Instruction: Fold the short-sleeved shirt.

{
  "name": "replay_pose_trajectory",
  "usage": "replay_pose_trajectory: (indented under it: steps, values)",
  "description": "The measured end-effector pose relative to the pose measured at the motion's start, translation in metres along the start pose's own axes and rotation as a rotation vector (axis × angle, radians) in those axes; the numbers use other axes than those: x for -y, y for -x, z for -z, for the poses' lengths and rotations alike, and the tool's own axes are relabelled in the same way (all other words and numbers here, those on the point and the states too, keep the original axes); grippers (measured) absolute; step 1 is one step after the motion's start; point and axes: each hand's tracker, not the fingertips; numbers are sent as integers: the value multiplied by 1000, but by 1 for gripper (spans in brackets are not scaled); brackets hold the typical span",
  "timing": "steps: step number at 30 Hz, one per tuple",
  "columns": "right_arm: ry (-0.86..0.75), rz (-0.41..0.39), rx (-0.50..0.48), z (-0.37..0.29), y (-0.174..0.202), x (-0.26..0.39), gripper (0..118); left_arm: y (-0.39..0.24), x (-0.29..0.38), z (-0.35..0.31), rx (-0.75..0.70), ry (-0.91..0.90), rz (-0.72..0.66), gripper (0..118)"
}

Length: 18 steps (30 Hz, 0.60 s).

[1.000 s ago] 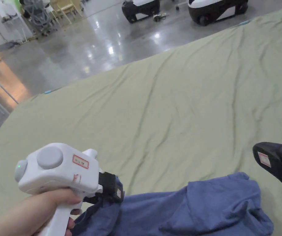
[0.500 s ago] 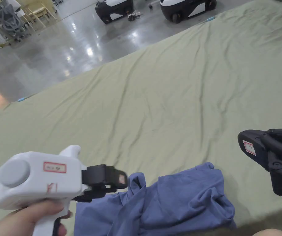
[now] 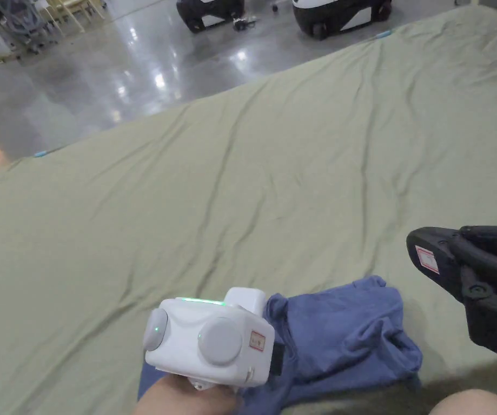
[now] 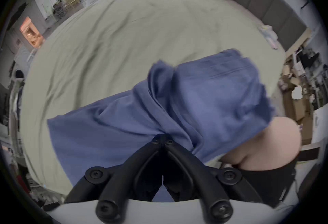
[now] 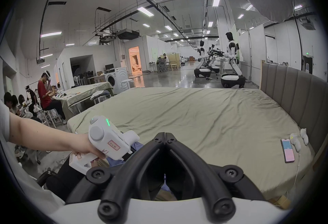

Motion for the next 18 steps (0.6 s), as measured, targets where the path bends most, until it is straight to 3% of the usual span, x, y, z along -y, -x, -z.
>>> replay_pose_trajectory:
  steps: [4,8,12,13,14,15,16,17,18]
  values:
    - [8,-2,2,8,8,-4,0,12,-3,-31,320,-49,-108,0]
    - [23,-16,-22,20,20,-9,0,64,22,-92,473,-209,-203,0]
    - [50,-28,-35,30,30,-12,0,185,75,-102,506,-353,-405,1]
    - [58,-30,-39,32,31,-12,0,213,91,-95,507,-371,-488,14]
    - [70,-33,-41,34,33,-11,0,236,104,-84,519,-356,-574,42]
    - [83,-38,-38,37,35,-11,0,256,116,-68,576,-335,-641,83]
    - [94,-44,-30,40,36,-10,0,271,126,-54,647,-317,-680,106]
    - [102,-52,-21,43,38,-10,0,285,135,-36,733,-308,-712,118]
    - [108,-52,-16,45,39,-10,0,291,144,-18,779,-304,-757,118]
